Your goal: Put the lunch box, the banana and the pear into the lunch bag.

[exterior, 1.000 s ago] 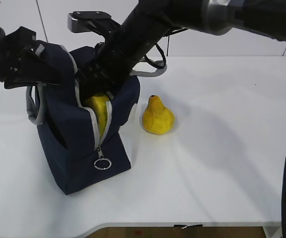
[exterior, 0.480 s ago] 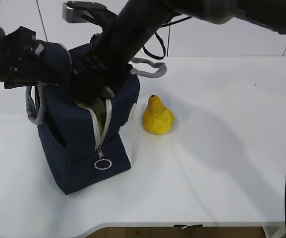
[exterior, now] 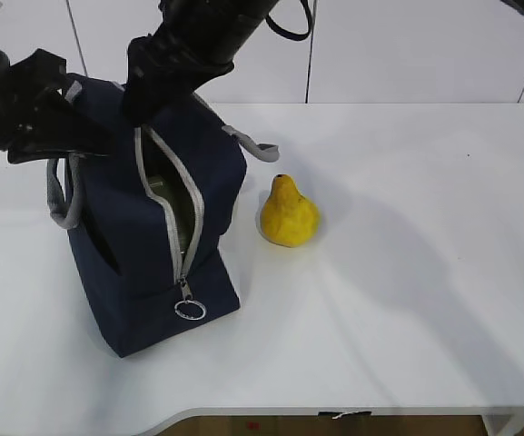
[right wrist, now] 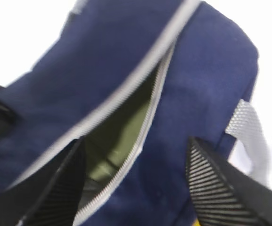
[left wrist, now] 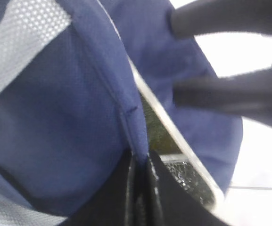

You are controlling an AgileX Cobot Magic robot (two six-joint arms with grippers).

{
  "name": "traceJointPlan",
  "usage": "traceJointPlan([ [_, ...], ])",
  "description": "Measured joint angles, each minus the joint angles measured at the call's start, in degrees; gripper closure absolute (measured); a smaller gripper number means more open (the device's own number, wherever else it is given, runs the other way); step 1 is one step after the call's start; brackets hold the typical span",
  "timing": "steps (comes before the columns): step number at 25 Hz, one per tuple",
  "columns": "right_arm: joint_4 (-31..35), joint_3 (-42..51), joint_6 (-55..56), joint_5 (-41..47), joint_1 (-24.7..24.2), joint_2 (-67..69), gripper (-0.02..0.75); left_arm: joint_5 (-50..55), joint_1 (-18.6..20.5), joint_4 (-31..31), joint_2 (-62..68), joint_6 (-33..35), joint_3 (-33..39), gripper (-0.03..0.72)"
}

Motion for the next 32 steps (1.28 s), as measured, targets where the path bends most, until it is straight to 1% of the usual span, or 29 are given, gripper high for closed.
traceJointPlan([
  [8, -6.41, -0.34, 0.00, 0.27, -0.58, 0.00, 0.216, 0.23, -0.06, 0.00, 0.00, 0.00, 0.00, 0.685],
  [13, -12.64, -1.22, 0.00, 0.40, -0.58, -0.60, 0.216, 1.12, -0.06, 0.00, 0.00, 0.00, 0.00, 0.685],
  [18, -16.68, -1.23, 4.89, 0.54, -0.69, -3.36, 0.218, 1.45, -0.06, 0.00, 0.00, 0.00, 0.00, 0.685],
  [23, -16.92, -1.23, 8.51, 0.67, -1.70, -6.29, 0.218, 1.49, -0.06, 0.00, 0.00, 0.00, 0.00, 0.685],
  [27, -16.03, -1.23, 10.69, 0.79, -4.39, -7.39, 0.220, 1.49, -0.06, 0.00, 0.00, 0.00, 0.00, 0.685],
  [32, -10.32, -0.26, 11.72, 0.88, -9.58, -8.10, 0.222, 1.49, -0.06, 0.00, 0.00, 0.00, 0.00, 0.685],
])
